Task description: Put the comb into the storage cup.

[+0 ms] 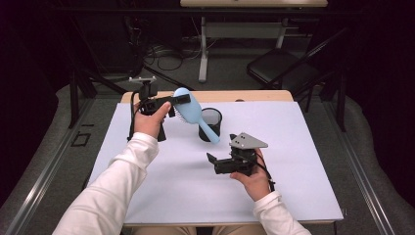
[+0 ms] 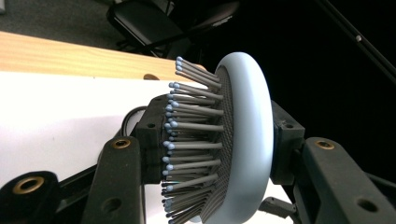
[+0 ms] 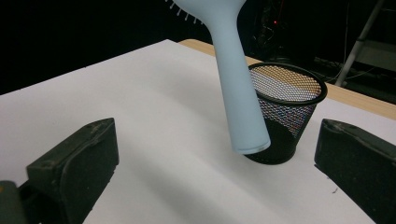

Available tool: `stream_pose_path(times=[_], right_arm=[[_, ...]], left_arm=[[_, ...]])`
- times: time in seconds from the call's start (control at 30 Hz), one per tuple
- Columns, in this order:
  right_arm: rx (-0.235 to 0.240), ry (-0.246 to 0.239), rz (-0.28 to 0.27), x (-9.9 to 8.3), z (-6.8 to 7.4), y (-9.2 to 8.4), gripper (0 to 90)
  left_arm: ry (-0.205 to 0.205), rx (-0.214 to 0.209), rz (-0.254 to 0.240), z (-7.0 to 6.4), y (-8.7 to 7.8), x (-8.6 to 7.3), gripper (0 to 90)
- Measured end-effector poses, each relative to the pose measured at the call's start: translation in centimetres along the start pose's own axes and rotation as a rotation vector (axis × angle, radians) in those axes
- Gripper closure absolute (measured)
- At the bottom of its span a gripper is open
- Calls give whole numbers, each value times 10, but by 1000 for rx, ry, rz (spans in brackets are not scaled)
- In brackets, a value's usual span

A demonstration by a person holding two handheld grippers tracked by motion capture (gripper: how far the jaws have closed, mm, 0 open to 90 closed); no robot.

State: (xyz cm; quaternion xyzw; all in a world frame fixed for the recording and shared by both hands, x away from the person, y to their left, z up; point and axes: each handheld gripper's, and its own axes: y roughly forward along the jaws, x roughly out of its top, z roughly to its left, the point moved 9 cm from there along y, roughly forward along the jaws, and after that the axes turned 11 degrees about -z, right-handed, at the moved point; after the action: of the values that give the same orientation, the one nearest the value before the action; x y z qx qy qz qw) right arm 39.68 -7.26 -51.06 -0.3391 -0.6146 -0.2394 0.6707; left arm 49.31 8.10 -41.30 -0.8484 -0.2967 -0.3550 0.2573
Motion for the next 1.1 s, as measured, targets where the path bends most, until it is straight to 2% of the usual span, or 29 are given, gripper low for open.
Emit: stream_pose_path(times=[0.43,0.97,1.1], right_arm=[[-4,3,-7,1,-2,0,0],[-3,11,-9,2,-1,-1,0],[-4,11,-10,2,-1,-1,0]], left_arm=[[25,12,-39,-5,-1,16,515],[63,39,-72,-3,-2,29,514],[60,46,-80,-4,-1,33,514]])
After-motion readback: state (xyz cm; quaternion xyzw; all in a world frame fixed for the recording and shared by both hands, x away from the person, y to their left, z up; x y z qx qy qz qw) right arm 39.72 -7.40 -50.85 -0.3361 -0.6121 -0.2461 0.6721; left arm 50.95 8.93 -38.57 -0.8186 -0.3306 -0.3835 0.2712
